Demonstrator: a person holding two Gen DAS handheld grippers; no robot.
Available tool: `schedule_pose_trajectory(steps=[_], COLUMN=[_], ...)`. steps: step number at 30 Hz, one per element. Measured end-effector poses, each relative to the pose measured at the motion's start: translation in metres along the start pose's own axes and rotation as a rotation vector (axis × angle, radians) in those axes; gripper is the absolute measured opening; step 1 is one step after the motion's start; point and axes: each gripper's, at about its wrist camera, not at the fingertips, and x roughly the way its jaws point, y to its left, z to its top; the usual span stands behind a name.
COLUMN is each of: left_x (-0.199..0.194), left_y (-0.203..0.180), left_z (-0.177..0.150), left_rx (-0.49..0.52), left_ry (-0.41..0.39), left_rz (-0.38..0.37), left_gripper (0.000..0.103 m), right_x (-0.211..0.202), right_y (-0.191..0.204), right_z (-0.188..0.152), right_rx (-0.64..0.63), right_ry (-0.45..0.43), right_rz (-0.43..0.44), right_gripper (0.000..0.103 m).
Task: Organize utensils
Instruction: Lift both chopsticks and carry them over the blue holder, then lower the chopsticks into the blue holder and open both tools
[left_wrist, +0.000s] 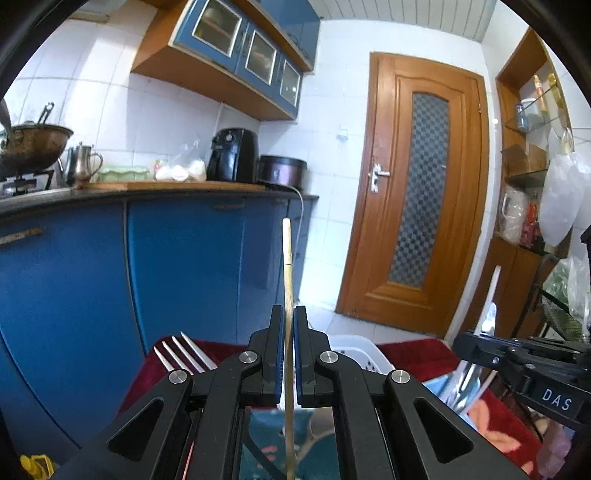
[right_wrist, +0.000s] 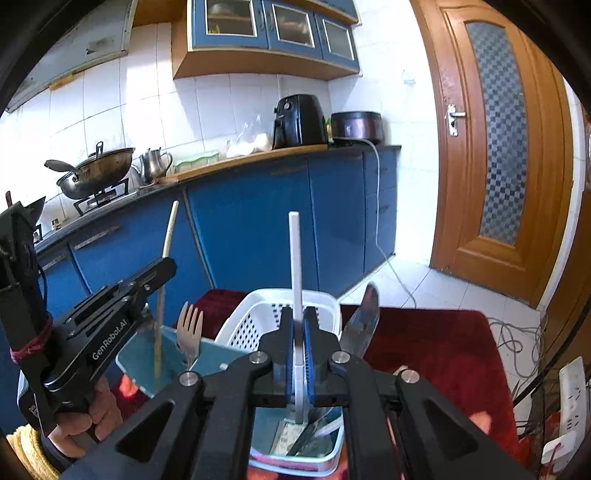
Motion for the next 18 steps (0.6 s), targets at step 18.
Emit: schedule_pose_trajectory(steps=[18], left_x=[-0.034], left_y=[-0.001], left_z=[0.007], left_rx=[-0.032], left_ry=[0.076], left_rz=[-0.063], left_gripper=[0.03], right_x=[-0.045], right_y=[-0.001], right_z=[-0.003], right_rx=[0.092], right_ry=[-0.04], right_rz=[0.037], right_gripper=[0.021])
